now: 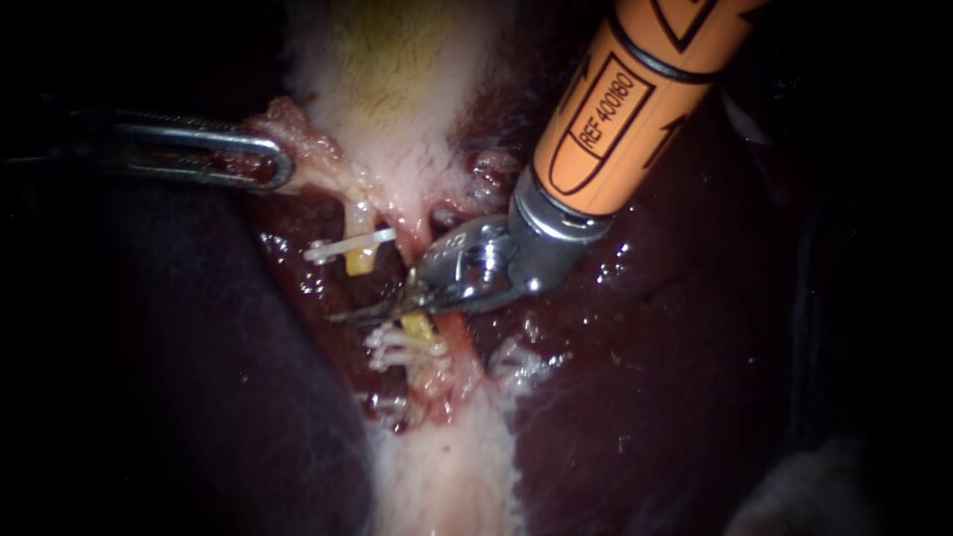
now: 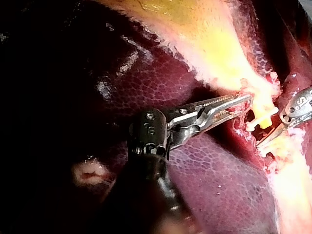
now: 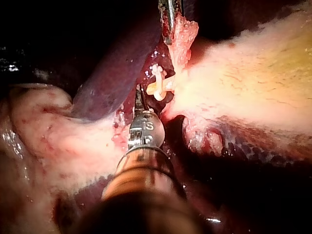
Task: Go back from the cut left tube
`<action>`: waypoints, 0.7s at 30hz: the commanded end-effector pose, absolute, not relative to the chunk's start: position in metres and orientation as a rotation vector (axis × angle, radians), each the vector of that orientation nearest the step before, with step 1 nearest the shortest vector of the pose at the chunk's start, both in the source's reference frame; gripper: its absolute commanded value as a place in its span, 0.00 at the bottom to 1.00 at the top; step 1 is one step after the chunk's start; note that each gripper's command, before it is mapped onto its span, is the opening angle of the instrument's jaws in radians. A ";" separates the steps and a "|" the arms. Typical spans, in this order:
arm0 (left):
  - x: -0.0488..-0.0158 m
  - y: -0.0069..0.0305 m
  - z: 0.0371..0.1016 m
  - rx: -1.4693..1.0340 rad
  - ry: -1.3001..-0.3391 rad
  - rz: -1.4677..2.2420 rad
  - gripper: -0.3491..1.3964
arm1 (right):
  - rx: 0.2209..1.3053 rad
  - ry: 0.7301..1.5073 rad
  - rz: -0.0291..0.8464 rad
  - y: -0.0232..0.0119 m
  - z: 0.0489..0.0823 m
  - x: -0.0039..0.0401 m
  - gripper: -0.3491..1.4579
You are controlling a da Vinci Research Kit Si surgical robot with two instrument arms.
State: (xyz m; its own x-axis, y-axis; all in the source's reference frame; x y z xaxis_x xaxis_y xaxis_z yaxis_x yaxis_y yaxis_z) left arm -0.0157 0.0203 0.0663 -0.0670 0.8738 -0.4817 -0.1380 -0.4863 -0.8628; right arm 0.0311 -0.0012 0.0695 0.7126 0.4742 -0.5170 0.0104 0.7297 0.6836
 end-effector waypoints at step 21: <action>-0.0154 0.0205 0.0665 -1.433 -0.835 1.663 0.00 | 0.563 0.825 0.349 -0.0021 0.0676 0.0301 0.99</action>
